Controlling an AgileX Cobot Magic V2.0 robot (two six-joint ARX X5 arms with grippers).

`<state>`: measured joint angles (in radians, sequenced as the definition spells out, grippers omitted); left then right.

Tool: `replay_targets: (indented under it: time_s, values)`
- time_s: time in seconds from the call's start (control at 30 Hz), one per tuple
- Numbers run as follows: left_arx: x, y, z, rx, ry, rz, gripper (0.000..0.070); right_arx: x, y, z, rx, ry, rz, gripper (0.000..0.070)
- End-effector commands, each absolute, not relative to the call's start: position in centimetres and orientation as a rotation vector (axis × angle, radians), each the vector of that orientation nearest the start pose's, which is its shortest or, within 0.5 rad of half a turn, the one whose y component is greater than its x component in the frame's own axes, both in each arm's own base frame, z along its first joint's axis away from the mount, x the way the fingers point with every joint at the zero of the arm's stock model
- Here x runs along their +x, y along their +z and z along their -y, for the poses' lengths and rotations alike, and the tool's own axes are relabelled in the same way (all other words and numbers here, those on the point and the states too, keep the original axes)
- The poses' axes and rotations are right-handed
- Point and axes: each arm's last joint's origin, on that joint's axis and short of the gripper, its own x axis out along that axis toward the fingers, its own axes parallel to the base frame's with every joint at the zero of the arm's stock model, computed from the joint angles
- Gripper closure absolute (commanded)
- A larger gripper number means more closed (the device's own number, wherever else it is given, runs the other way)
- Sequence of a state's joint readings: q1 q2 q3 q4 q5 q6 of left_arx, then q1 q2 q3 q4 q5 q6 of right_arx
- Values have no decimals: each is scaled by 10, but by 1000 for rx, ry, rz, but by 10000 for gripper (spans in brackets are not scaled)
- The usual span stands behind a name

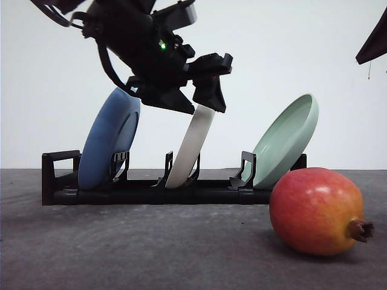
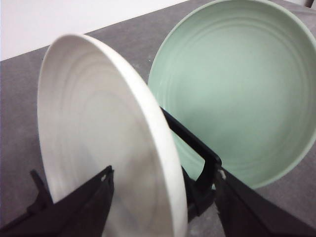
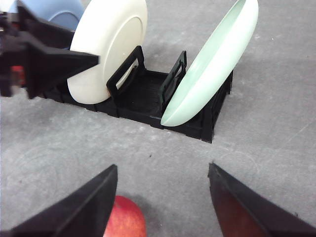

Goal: Place pomegranate in white plate

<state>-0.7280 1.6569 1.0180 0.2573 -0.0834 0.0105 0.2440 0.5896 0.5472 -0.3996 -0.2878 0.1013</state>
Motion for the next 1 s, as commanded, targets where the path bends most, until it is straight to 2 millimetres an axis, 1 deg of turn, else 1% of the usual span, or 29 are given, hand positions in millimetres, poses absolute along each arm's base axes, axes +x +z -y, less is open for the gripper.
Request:
replay_targets:
  time_s: [0.0,0.03,0.13,0.2,0.3,0.37,0.53,0.7,0.87,0.97]
  values:
    - [277,232,248,164,-644,-348,324,129,265,-41,109,506,-450,329]
    - [277,230,248,165,-644,-351,335,129,265,-41,109,506,-450,329]
    - [278,226,248,174,-633,-367,426,129,265,-41,109,506,-450,329]
    - [278,225,248,177,-633,-375,504,129,265,-41,109,506,-450,329]
    - [277,225,249,174,-634,-377,640,129,265,-41,109,506,-450,329]
    - [277,225,249,165,-634,-380,690,129,265,-41,109,506,-450,329]
    - [277,225,249,100,-624,-402,689,129,265,-41,109,506,-451,329]
    - [276,230,248,44,-614,-405,689,129,265,-41,109,507,-451,329]
    - [272,242,245,28,-617,-376,689,129,265,-41,109,507,-451,329]
    - [269,253,242,1,-617,-350,689,129,265,-41,109,507,-451,329]
